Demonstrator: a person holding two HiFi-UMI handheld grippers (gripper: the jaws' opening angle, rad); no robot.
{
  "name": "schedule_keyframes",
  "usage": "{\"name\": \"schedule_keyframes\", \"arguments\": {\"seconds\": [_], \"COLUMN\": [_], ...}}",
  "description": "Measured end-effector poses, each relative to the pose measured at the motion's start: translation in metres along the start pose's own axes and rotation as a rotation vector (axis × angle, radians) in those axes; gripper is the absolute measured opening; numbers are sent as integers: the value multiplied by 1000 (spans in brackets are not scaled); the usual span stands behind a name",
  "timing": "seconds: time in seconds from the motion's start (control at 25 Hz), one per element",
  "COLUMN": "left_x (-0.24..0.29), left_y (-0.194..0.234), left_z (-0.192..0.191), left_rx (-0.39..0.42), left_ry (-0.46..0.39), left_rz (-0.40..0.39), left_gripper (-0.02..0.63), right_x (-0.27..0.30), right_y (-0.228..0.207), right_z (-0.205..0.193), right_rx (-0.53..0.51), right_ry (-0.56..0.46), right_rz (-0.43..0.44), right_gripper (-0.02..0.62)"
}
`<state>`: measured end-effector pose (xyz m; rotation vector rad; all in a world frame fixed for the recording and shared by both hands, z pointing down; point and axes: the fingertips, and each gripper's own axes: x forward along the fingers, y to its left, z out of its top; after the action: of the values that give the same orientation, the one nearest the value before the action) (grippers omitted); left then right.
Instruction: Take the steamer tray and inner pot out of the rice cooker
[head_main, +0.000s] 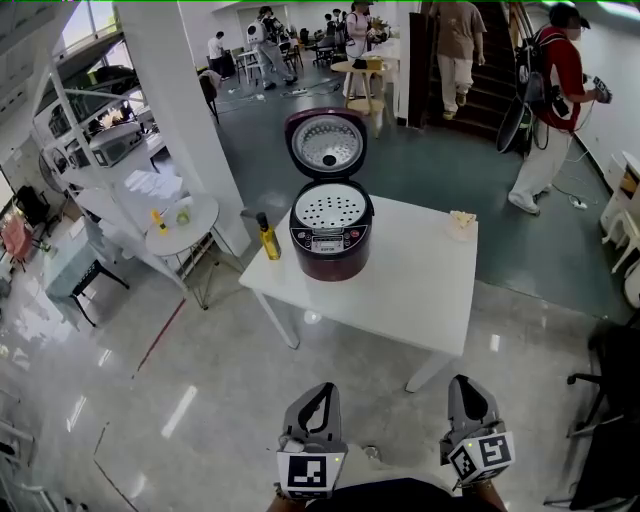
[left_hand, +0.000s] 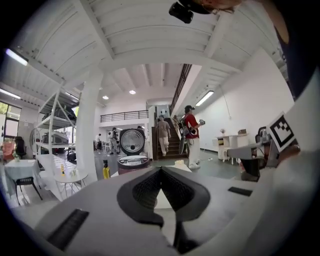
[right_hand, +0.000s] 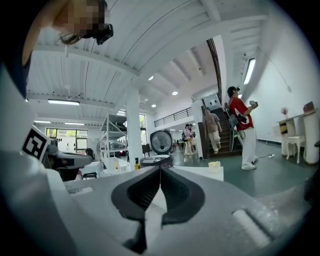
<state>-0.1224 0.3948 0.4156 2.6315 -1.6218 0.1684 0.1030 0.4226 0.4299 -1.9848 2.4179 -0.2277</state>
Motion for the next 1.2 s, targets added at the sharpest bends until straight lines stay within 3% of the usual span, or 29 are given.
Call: {"name": "schedule_keyframes", "arguments": {"seconds": [0.04, 0.16, 0.32, 0.48, 0.68, 0.84, 1.04, 1.2], "left_x": [-2, -5, -9, -6, 4, 15, 41, 76], "left_y": [4, 18, 34, 38, 28, 26, 40, 61], "left_z": [2, 10, 18, 11, -6, -10, -14, -12], "left_rx": [-32, -120, -179, -171, -90, -70, -89, -50], "left_ry": [-14, -62, -110, -91, -27, 8, 22, 7], "left_rz": [19, 60, 72, 83, 42, 9, 4, 20], "left_gripper": [-2, 0, 50, 259, 541, 551, 551, 551], "right_x": [1, 5, 13, 18, 27, 40, 66, 102], "right_y": [0, 5, 14, 16, 26, 30, 27, 18], "right_z": [-1, -3, 0, -5, -5, -3, -2, 3], "right_rx": [-20, -79, -104, -142, -160, -166, -154, -168], "right_ry": [7, 17, 3, 12, 33, 39, 32, 15], "right_rz": [-3, 9, 48, 72, 110, 132, 149, 135], "right_gripper": [23, 165, 253, 303, 316, 316, 316, 316]}}
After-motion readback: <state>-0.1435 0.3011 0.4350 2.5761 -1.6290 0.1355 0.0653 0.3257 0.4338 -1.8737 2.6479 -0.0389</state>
